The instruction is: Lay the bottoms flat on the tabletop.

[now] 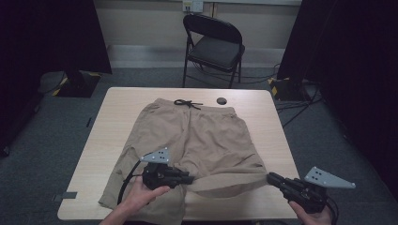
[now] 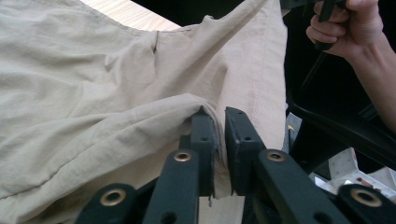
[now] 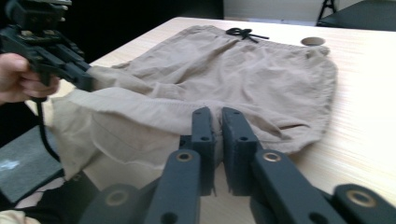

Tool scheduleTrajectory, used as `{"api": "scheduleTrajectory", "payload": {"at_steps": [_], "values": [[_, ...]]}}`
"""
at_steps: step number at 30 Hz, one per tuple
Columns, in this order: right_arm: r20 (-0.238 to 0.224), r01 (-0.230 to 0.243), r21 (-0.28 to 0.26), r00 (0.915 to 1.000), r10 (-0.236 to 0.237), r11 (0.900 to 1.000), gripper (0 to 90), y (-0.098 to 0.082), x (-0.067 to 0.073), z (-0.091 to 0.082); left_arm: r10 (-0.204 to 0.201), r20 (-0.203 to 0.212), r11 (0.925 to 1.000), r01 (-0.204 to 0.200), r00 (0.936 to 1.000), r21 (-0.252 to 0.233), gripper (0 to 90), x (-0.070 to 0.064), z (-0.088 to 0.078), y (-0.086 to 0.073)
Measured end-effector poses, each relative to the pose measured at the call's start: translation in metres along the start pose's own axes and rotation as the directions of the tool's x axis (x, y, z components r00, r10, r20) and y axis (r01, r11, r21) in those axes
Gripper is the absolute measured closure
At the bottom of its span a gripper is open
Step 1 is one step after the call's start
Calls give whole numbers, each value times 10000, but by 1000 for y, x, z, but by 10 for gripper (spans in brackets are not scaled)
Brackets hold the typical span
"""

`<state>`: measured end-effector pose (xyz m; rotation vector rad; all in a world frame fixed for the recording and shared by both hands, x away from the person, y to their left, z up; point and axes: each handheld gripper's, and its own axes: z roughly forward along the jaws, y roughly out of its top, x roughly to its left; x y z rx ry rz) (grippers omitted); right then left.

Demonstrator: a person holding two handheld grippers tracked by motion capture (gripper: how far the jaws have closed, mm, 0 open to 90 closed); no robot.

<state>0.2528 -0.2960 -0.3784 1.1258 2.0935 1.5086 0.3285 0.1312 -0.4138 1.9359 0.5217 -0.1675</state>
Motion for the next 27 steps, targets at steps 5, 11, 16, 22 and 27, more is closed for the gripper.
{"api": "scheduleTrajectory", "payload": {"at_steps": [5,11,16,22,27], "values": [[247,-512,-295,9983,519,9983,650,-2,-7,-3,-71,202,9998,75,9998,-174,690,0,-4,0],[106,-539,31,9985,539,9985,612,-4,-10,16,-155,97,9994,158,9998,-311,632,2,-9,1],[-147,-518,847,9985,532,9951,610,-15,-9,47,-346,-445,9993,339,9984,-167,623,17,-8,-1],[52,-705,2319,9974,712,9702,658,-38,-24,88,-1084,-1122,9941,1073,9877,-163,617,47,-14,-15],[381,-831,3138,9965,750,9459,636,-55,-38,107,-1446,-2053,9891,1475,9680,-15,596,70,-28,-29]]}}
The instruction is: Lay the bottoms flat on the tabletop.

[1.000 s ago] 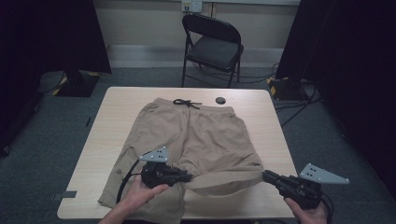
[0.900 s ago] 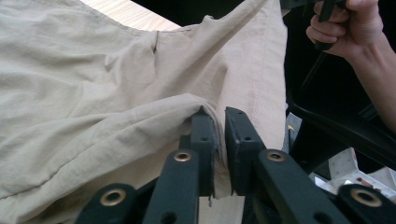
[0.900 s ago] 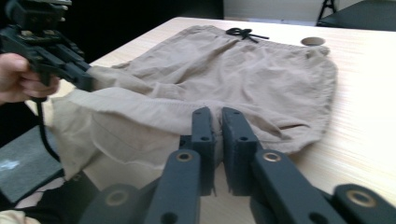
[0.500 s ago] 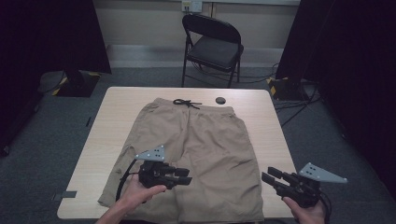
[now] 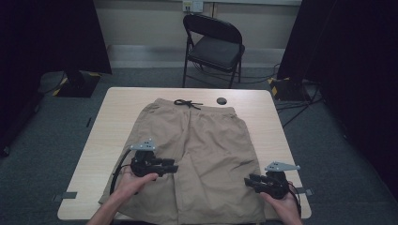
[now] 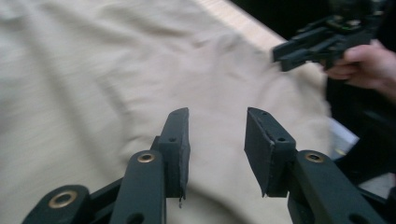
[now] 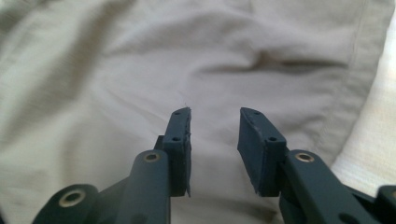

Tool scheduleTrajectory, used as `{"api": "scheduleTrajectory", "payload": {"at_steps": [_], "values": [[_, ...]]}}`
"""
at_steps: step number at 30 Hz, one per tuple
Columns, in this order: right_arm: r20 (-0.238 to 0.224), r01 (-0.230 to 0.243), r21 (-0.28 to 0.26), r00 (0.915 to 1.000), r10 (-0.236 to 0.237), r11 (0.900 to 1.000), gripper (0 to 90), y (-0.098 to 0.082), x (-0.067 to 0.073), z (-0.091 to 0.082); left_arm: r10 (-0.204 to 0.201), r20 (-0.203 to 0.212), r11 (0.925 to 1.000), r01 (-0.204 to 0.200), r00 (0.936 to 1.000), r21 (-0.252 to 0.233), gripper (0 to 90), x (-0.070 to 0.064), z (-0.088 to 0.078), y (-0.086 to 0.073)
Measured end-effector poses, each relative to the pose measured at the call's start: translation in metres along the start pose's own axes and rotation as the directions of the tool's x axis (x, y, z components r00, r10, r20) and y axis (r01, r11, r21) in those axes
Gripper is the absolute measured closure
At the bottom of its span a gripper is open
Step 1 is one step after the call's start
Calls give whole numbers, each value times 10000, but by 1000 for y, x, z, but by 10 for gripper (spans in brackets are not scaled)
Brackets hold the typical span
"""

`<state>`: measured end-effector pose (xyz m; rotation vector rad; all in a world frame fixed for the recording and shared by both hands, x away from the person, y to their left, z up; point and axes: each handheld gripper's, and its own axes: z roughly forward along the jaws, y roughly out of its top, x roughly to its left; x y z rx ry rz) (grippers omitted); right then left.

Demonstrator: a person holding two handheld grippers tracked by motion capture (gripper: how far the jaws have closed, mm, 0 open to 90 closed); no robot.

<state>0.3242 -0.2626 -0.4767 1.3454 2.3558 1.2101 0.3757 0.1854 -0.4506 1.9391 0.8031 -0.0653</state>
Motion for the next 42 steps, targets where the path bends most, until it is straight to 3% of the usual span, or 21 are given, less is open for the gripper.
{"api": "scheduleTrajectory", "payload": {"at_steps": [4,9,11,14,19,22,23,25,27,29,33,37,42], "values": [[499,-62,311,9987,47,9995,563,-6,-9,6,-373,-600,9990,386,9975,208,581,22,-8,-11],[644,-81,150,9979,71,9999,535,-8,-16,5,-871,-1542,9945,949,9842,444,567,51,-20,-26],[827,-221,124,9964,210,9997,536,-8,-22,3,-1121,-1748,9924,1192,9782,311,556,57,-25,-29],[967,-245,-14,9950,246,9997,544,-9,-30,0,-1114,-2028,9923,1199,9729,301,536,64,-34,-33],[1575,-147,7,9874,144,9999,554,-9,-39,-5,-1336,-2467,9899,1413,9598,136,505,76,-48,-39],[1777,-351,-132,9834,369,9993,560,-9,-50,-7,-1322,-2576,9904,1382,9572,51,510,81,-57,-43],[1987,-374,-152,9793,396,9992,559,-8,-53,-8,-1331,-2651,9900,1408,9550,103,509,82,-58,-44],[1953,-489,-176,9794,514,9986,560,-7,-58,-8,-1387,-2757,9893,1458,9512,53,510,83,-59,-48],[2040,-558,-246,9772,597,9981,560,-7,-62,-9,-1259,-2779,9901,1380,9523,245,519,83,-60,-54],[2020,-701,-344,9765,756,9969,558,-7,-65,-9,-1249,-2760,9909,1339,9530,140,532,82,-62,-59],[2089,-681,-339,9752,737,9971,504,-7,-61,-8,-868,-3030,9946,1001,9490,288,528,75,-68,-65],[1994,-663,-348,9773,719,9972,484,-9,-59,-9,-761,-3249,9955,902,9427,284,518,71,-76,-73],[1957,-716,-349,9776,771,9968,470,-11,-59,-12,-699,-3330,9968,792,9403,144,518,65,-81,-81]]}}
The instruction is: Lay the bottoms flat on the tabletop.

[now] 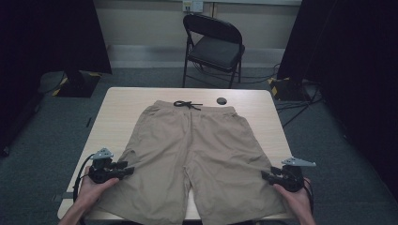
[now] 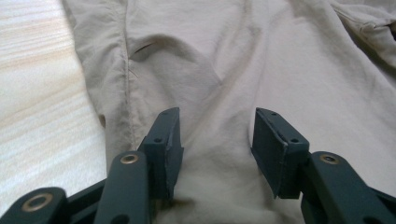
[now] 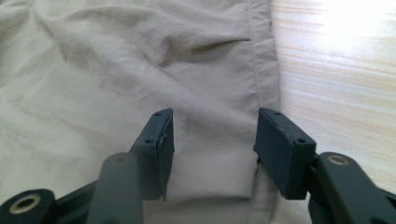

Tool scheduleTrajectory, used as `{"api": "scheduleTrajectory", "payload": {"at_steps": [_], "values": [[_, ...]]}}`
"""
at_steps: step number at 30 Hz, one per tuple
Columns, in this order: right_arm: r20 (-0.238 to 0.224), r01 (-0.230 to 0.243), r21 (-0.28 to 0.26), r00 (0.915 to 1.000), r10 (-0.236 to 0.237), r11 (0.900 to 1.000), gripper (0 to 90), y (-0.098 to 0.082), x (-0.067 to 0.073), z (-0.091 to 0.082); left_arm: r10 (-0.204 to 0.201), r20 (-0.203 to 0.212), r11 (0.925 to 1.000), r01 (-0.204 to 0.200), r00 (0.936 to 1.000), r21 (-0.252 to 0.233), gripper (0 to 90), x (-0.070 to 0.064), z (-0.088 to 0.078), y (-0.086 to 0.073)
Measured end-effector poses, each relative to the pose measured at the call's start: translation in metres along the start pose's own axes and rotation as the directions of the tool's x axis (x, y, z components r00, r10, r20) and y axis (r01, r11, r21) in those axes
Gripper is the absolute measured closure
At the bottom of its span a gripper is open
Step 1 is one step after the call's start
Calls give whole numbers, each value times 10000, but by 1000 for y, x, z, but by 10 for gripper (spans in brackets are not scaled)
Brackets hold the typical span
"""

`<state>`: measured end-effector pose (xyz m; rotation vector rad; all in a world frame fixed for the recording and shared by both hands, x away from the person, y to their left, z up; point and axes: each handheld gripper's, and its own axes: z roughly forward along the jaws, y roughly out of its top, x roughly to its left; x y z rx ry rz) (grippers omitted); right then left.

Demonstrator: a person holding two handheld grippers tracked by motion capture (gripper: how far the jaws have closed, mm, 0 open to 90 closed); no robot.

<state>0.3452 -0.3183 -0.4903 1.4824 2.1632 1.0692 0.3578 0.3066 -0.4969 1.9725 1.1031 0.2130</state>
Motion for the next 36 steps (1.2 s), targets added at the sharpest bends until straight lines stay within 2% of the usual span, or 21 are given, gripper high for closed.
{"api": "scheduleTrajectory", "payload": {"at_steps": [3,8,9,11,14,17,18,20,21,22,24,26,28,31,33,36], "values": [[0,49,-29,10000,-49,10000,465,-1,0,0,5,-30,9999,-5,10000,104,517,-3,-2,-1],[68,-66,20,10000,66,10000,440,1,-1,0,-143,191,9997,139,9997,213,516,-6,-6,-4],[88,-95,44,9999,95,9999,428,1,-1,-1,-103,109,9999,102,9999,135,516,-8,-6,-3],[-88,-64,11,9999,64,10000,425,6,3,-2,-88,381,10000,89,9992,-23,487,-12,-8,3],[-292,142,-486,9995,-156,9987,397,21,13,-4,-110,121,9998,112,9999,-162,443,-10,-7,17],[-229,245,-783,9994,-263,9966,367,38,18,-2,-402,-86,9987,399,9992,-333,409,-2,-3,38],[-132,261,-864,9995,-273,9959,361,42,18,0,-440,-126,9987,437,9990,-257,391,1,-2,43],[47,220,-873,9998,-217,9959,341,49,16,6,-459,-648,9985,440,9968,-311,377,9,3,50],[155,217,-879,9997,-204,9959,333,50,14,9,-814,-750,9959,782,9939,-448,376,17,5,51],[324,104,-844,9994,-77,9964,320,50,11,13,-924,-718,9951,896,9931,-418,367,21,6,50],[420,-120,-822,9990,155,9965,304,47,8,19,-1079,-1022,9941,1064,9889,-204,349,28,9,45],[580,-119,-648,9982,157,9978,275,42,7,24,-1000,-1217,9950,998,9875,-76,338,30,10,37],[679,-50,-427,9977,79,9991,256,38,6,27,-918,-1446,9948,972,9852,308,313,31,11,31],[894,143,-217,9959,-123,9997,226,34,8,30,-603,-1684,9977,647,9839,207,299,28,12,26],[937,152,-57,9955,-146,9999,224,31,7,32,-485,-1651,9983,529,9851,223,281,27,13,26],[1108,110,173,9938,-129,9998,214,29,5,35,-219,-1786,9994,263,9837,221,256,24,14,24]]}}
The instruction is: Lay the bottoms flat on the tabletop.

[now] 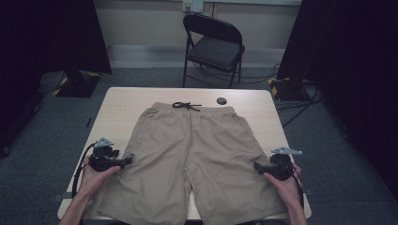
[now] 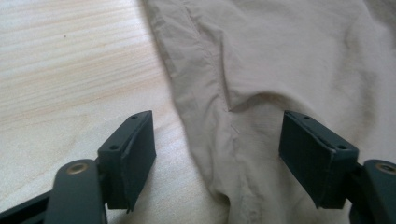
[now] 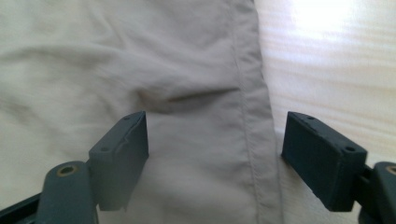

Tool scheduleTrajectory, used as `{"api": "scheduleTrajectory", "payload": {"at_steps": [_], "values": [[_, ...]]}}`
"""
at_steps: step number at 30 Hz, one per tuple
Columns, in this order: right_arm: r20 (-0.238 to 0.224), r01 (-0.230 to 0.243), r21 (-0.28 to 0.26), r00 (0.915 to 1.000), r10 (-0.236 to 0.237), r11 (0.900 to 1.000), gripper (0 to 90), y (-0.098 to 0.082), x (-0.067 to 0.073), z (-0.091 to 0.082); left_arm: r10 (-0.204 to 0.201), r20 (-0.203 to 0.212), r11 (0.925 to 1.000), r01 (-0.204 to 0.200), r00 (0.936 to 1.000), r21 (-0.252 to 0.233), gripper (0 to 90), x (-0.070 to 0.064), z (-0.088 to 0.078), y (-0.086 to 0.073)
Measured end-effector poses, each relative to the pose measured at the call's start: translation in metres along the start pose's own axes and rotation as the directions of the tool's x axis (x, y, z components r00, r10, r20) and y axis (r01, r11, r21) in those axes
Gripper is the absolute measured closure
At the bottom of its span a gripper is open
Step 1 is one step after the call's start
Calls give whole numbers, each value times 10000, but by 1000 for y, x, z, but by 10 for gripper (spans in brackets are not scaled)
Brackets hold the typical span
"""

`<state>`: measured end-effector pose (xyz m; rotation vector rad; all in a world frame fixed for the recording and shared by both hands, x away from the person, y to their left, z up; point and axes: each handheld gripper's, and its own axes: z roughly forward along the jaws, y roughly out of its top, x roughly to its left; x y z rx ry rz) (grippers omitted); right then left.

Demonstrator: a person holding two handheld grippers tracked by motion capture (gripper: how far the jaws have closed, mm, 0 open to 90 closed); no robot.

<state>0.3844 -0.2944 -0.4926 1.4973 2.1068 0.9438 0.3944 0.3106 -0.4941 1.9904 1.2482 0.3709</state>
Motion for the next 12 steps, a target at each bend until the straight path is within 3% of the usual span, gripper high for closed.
{"api": "scheduleTrajectory", "payload": {"at_steps": [3,12], "values": [[-42,-75,-126,10000,75,9999,213,0,0,1,187,-21,9998,-187,9998,37,220,-2,1,0],[-108,8,-167,9999,-10,9999,216,-1,3,2,-15,180,10000,15,9998,23,218,-1,-1,-1]]}}
